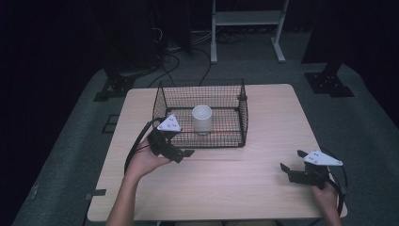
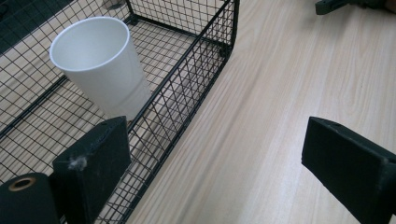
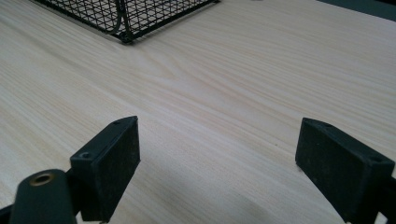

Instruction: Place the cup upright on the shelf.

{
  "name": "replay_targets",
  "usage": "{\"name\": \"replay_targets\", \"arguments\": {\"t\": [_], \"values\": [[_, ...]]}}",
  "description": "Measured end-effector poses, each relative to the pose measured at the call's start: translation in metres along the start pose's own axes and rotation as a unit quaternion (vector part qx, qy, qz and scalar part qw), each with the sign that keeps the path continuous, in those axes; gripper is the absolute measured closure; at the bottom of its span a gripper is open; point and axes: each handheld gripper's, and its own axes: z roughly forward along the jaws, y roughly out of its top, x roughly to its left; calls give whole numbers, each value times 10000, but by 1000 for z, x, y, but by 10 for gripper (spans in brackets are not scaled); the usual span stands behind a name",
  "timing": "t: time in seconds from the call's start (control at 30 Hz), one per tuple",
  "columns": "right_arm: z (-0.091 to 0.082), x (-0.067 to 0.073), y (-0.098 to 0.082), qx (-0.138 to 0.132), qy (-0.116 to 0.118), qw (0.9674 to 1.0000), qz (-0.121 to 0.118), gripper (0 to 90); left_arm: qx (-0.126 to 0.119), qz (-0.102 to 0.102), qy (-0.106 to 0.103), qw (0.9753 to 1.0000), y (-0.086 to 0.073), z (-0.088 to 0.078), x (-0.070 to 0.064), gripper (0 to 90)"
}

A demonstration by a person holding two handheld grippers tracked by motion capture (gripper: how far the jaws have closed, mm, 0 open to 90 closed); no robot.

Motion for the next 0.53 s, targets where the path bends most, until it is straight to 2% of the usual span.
{"name": "replay_targets", "arguments": {"t": [0.27, 0.33, 0.53], "values": [[0, 0, 0, -6, -11, 10000, 4, 131, -60, -98, -12, 9999, -15, 0, -7, 72], [0, 0, 0, -1, -11, 10000, 0, 131, -179, -87, 26, 9998, -20, -2, -11, 73], [0, 1, 0, -12, -22, 10000, -17, 131, -336, -250, 54, 9991, -37, -4, -20, 72]]}}
